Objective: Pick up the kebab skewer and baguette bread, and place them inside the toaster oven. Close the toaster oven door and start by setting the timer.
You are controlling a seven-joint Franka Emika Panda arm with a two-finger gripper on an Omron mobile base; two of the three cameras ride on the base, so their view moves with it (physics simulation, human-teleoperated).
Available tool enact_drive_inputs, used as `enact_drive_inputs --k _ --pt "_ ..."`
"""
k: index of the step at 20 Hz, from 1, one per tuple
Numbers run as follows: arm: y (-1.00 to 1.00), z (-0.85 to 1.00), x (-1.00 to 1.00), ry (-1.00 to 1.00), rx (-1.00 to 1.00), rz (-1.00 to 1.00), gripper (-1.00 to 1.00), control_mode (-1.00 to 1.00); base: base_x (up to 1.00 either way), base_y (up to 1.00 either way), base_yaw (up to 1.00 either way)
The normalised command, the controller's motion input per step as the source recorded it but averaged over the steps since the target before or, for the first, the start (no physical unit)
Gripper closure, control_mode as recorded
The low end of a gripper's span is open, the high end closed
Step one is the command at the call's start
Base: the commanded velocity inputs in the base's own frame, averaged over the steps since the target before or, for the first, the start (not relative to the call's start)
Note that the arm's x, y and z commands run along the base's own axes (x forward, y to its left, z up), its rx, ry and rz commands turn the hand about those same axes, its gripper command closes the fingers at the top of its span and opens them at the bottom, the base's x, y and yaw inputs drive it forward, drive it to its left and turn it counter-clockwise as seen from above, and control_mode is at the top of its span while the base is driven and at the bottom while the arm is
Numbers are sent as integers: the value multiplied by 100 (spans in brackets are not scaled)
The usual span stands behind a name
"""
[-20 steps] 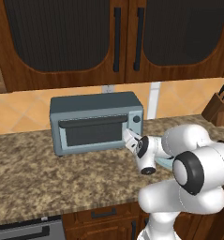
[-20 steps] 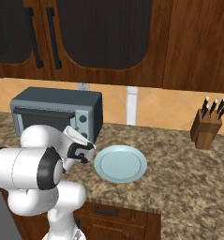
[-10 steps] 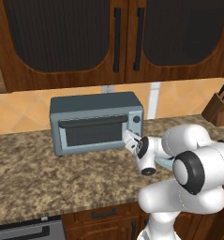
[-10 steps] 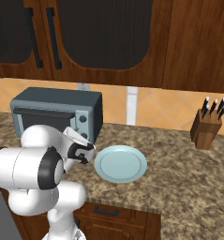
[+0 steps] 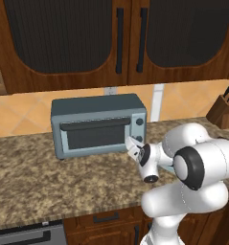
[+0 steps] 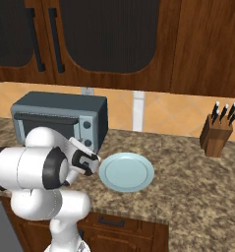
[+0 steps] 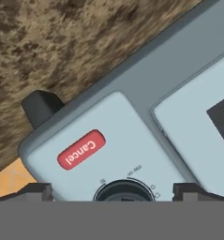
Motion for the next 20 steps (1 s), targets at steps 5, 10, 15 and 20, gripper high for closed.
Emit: enact_drive_inputs --k 5,10,15,20 --pt "-1 0 7 -9 0 2 -100 -100 0 0 0" --pt "-2 9 3 -5 0 0 100 -100 0 0 0" --pt "-2 35 1 -2 0 0 100 -100 0 0 0" --pt "-2 31 5 0 0 0 100 -100 0 0 0"
